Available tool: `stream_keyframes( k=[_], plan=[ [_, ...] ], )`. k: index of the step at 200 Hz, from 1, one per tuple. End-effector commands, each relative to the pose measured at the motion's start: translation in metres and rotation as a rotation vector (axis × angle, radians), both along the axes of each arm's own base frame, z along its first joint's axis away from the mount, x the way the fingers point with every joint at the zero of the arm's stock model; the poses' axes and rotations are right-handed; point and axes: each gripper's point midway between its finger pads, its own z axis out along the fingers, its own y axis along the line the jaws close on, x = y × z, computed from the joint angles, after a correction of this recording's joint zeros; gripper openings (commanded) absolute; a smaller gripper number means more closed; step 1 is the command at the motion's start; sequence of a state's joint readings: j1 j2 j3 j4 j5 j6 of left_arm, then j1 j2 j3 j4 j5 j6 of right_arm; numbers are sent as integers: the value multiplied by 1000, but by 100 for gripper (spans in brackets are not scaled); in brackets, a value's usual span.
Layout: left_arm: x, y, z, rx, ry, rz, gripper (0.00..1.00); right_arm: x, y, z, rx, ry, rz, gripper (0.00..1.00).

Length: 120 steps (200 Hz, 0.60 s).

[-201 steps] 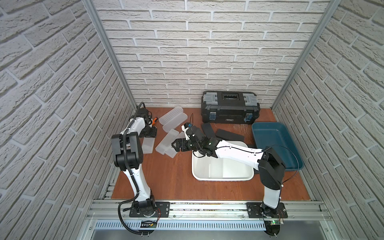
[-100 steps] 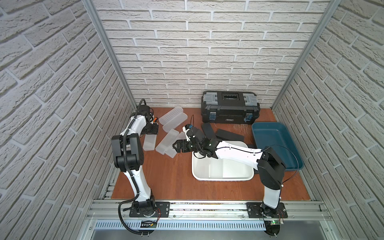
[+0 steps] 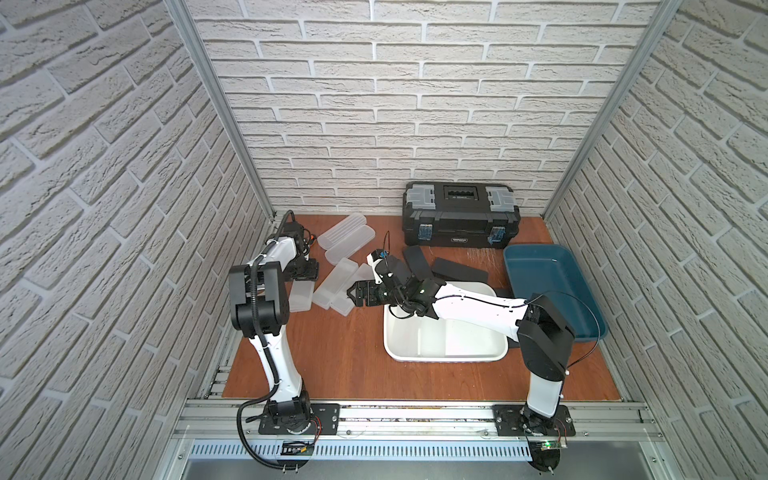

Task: Place the pencil cases by color into the storage box
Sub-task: Place the pencil case at the center of the board.

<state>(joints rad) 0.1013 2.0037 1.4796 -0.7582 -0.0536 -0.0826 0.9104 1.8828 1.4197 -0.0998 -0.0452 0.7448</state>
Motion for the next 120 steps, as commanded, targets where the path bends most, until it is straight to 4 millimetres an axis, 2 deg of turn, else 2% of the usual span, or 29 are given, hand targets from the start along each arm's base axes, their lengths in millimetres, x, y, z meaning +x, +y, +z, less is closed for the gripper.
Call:
stream_keyframes(
  k=[1, 51, 101, 120],
  plan=[
    [-6, 8, -21, 43, 52, 21, 60, 3, -2, 26, 50, -57, -10, 91],
    [-6, 19, -27, 97, 57, 18, 63, 4, -2, 25, 46, -61, -7, 91],
    [-10, 20, -33, 96, 63, 26, 84, 4, 0, 27, 45, -69, 3, 91],
    [-10, 22, -30, 107, 61, 34, 89, 3, 0, 28, 43, -72, 8, 91]
  ],
)
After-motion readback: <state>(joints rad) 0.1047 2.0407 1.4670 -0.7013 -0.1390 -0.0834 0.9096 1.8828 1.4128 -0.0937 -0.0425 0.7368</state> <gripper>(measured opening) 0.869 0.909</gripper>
